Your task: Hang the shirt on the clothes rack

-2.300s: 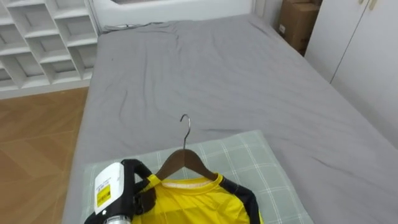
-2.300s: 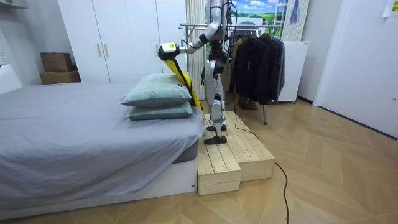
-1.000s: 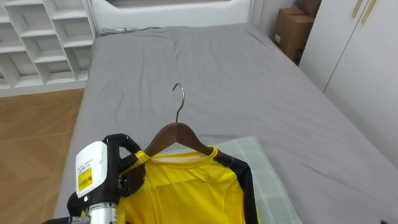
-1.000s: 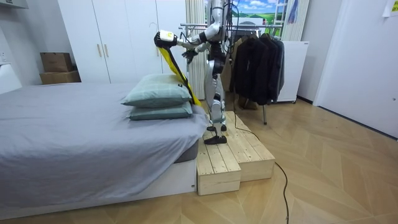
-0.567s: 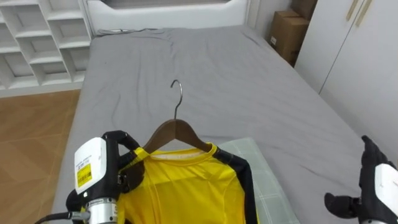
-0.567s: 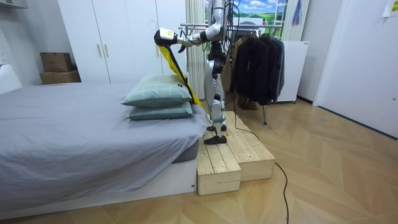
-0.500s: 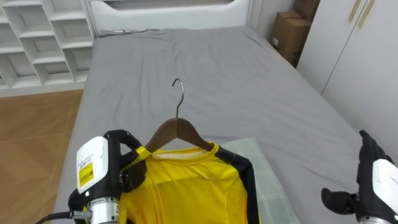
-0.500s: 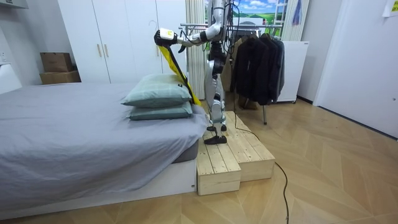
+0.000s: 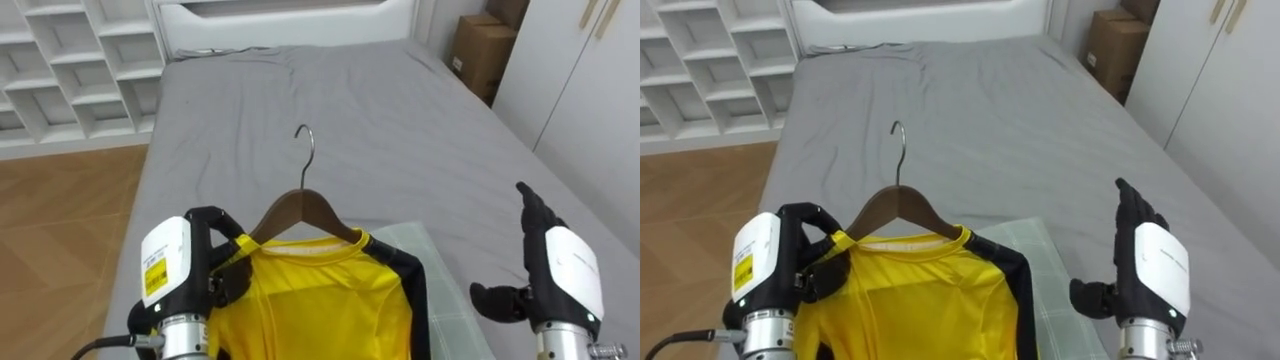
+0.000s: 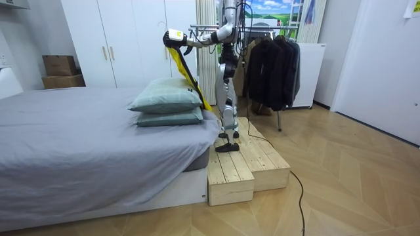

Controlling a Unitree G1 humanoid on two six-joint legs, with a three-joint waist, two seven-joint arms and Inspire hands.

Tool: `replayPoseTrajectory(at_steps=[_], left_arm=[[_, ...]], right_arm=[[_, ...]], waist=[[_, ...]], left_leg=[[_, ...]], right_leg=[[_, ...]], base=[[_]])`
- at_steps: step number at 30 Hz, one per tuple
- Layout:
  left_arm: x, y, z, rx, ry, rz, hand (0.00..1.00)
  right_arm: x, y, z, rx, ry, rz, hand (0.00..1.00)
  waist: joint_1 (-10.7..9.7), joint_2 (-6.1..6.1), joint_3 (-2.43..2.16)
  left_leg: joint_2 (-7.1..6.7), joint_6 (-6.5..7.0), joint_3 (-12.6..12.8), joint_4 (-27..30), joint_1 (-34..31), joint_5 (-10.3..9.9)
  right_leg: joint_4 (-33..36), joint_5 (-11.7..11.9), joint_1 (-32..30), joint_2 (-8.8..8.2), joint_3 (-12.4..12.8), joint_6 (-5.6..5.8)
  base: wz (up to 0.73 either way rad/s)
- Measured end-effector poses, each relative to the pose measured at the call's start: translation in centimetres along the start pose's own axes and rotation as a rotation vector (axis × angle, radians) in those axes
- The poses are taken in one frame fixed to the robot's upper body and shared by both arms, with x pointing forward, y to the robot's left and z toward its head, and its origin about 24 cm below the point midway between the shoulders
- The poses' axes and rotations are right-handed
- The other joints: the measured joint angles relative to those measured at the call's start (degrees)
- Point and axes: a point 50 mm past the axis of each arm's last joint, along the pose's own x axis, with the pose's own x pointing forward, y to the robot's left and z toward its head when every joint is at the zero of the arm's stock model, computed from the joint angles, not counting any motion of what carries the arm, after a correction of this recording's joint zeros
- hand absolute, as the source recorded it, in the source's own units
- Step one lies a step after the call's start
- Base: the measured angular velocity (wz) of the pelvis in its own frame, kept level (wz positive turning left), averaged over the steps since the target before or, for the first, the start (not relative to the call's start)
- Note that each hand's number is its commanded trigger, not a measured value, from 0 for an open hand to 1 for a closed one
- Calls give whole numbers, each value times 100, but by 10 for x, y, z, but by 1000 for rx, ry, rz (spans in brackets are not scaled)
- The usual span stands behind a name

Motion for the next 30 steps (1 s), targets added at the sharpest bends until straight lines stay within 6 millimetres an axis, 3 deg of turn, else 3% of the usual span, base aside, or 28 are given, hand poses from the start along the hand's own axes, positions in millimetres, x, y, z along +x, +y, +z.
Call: replayPoseTrajectory(at_steps=[3,8,15,30], left_arm=[[0,0,0,2,-2,-3,100],[3,5,3,6,-30,3,100],[4,9,13,-6,-106,18,100],[2,5,17,-16,-129,-3,100]], right_arm=[[3,2,4,41,-4,35,0],[7,5,15,116,-28,82,0],[12,3,24,204,-64,132,0],[16,4,32,189,-105,175,0]], waist=[[0,-8,5],[0,-88,52],[13,-94,51],[5,-94,51]], left_leg=[[-1,0,9,0,10,0],[-1,0,14,9,-19,0],[-5,1,13,16,-29,0],[-6,1,7,6,0,0]], right_leg=[[0,0,9,-1,30,0],[-3,0,-18,-2,66,0],[-2,0,-25,-5,67,0],[-9,0,5,0,60,0]], base=[[0],[0],[0],[0]])
